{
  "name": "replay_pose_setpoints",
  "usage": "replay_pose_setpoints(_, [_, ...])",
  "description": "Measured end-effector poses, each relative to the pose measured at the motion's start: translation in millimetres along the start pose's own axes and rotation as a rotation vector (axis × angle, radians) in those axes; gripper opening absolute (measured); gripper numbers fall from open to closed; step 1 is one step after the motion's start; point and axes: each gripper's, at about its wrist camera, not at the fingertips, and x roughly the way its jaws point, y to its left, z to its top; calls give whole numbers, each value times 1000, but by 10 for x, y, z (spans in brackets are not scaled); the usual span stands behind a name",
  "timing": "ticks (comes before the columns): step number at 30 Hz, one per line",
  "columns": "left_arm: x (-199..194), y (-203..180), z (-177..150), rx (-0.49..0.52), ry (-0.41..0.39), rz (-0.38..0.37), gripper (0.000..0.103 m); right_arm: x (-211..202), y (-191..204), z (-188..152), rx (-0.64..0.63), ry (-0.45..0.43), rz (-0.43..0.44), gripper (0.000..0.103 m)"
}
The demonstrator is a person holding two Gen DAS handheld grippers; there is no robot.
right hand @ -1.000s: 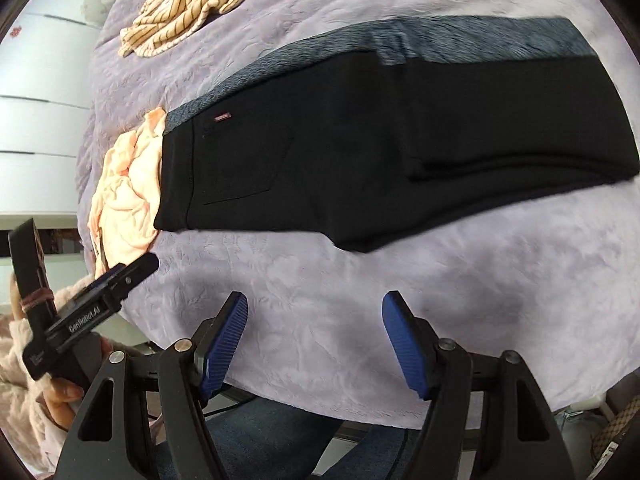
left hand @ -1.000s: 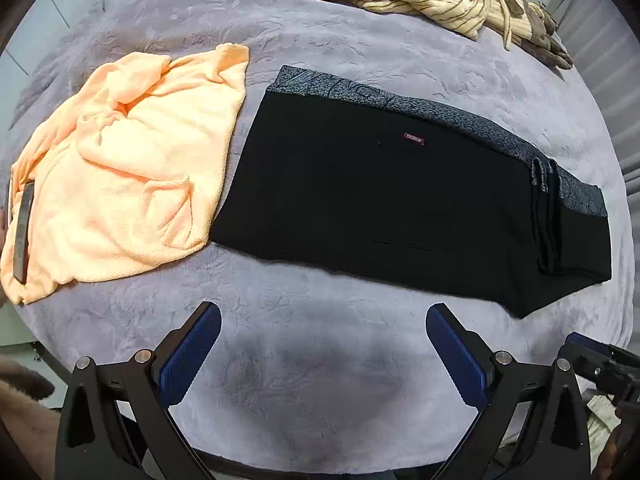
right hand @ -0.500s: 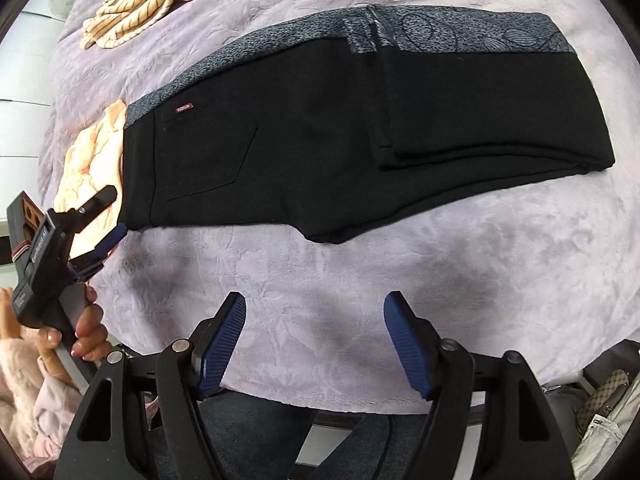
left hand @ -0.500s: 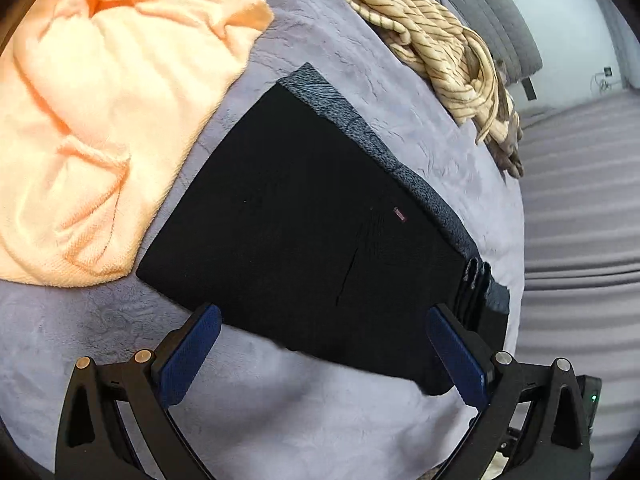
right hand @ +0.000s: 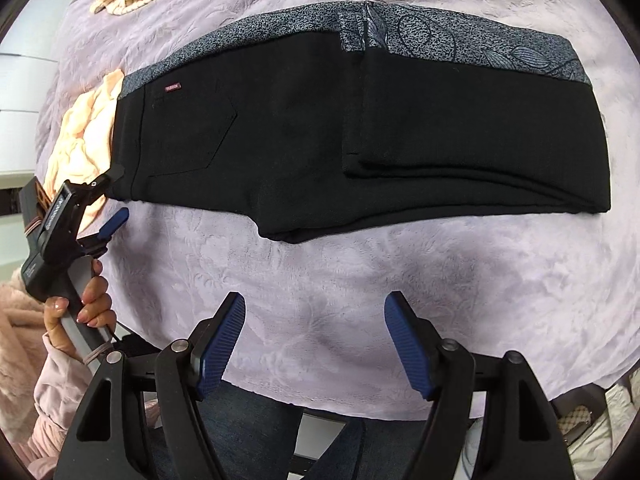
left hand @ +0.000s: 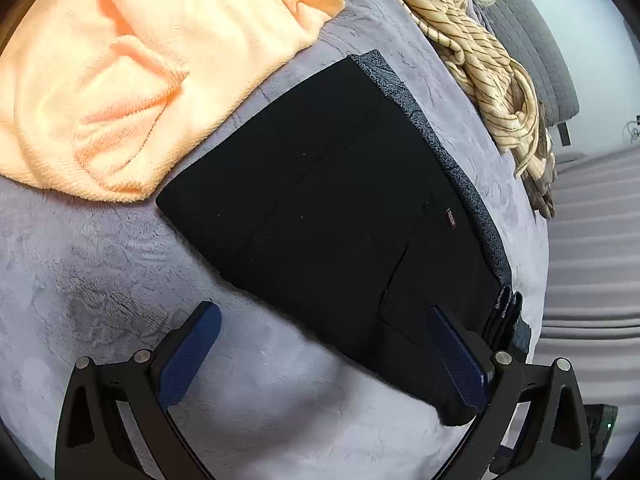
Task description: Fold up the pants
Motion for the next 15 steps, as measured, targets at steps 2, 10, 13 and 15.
replay_pose_setpoints(2, [7, -62, 19, 20, -13, -12, 103, 0, -16, -11, -9, 2, 3, 76])
replay_pose_setpoints(10, [223, -170, 100, 42, -9, -70, 103, 62, -91, -51, 0, 27, -10, 76])
replay_pose_setpoints(13, [317, -160, 162, 36, -7, -51, 103, 81, -50, -19, -7, 29, -12, 76])
replay_pose_setpoints(15, [298, -217, 181, 43, -7, -24, 103, 75, -1, 2, -23, 24, -15, 76])
